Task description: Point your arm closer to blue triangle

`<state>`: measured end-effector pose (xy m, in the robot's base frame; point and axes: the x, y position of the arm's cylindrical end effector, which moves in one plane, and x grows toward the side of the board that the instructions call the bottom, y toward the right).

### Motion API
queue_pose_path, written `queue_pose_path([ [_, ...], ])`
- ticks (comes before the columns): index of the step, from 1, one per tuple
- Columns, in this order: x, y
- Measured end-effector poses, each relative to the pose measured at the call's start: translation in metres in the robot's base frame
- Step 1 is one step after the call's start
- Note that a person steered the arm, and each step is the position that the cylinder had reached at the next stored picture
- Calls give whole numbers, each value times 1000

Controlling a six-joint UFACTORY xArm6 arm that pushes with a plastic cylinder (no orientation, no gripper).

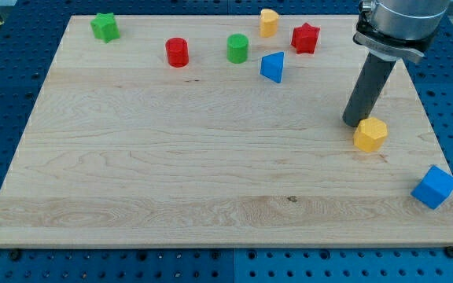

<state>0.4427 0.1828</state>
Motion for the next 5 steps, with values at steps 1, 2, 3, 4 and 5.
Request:
queue_pose_path([
  [1,-18,7],
  [2,-1,26],
  [3,31,26],
  [4,22,26],
  [5,4,25],
])
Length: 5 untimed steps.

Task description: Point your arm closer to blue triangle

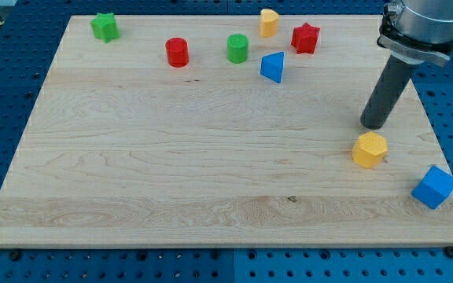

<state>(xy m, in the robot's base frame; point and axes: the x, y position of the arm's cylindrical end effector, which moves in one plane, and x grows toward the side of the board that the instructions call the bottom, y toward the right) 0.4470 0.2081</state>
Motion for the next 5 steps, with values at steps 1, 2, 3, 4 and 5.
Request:
queue_pose_path([
  [1,-1,0],
  [2,-1,0],
  [3,-18,0],
  [4,-71,0],
  [5,-108,-3],
])
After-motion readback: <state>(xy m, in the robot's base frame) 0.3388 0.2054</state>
